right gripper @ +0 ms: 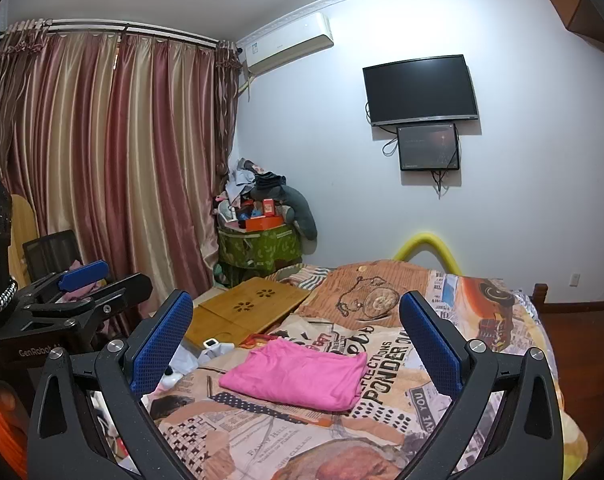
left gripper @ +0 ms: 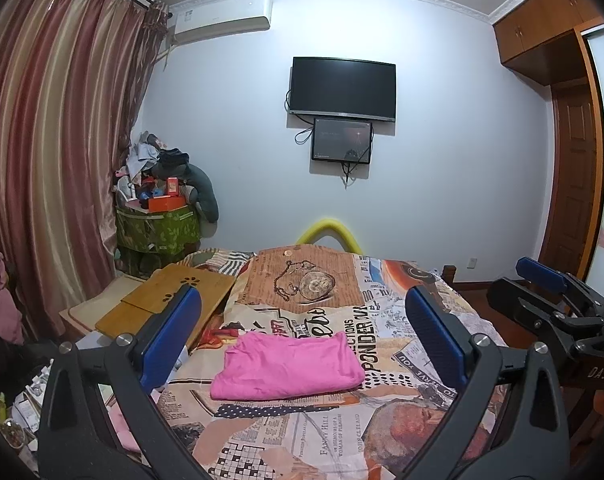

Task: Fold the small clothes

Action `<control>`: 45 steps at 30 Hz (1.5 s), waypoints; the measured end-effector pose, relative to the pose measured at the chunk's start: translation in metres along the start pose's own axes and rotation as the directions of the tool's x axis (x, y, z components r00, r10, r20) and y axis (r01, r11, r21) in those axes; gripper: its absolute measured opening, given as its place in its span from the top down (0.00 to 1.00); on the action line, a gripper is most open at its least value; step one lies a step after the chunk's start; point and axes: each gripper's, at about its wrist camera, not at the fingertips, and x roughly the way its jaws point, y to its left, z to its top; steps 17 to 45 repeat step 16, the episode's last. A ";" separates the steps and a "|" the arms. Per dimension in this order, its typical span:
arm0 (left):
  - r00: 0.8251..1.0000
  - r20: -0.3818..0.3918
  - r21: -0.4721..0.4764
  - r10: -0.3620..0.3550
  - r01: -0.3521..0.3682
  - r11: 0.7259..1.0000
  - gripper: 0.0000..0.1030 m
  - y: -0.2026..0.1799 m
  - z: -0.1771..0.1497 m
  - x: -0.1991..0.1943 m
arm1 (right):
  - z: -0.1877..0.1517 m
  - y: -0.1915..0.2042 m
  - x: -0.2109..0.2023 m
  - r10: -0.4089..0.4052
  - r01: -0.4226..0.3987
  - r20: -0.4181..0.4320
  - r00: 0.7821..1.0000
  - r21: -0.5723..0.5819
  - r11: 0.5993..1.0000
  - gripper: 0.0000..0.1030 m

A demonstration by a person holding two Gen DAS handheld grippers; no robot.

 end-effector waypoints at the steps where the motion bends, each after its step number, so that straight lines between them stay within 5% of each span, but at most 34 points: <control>1: 1.000 0.000 -0.001 0.000 0.000 1.000 0.00 0.000 0.000 0.000 | 0.000 0.000 0.000 0.000 0.000 0.000 1.000 0.001 1.000 0.01; 45: 1.000 -0.006 0.010 -0.013 0.013 1.000 0.00 0.001 0.001 0.000 | -0.003 0.001 0.002 -0.002 0.002 -0.017 1.000 0.009 1.000 0.01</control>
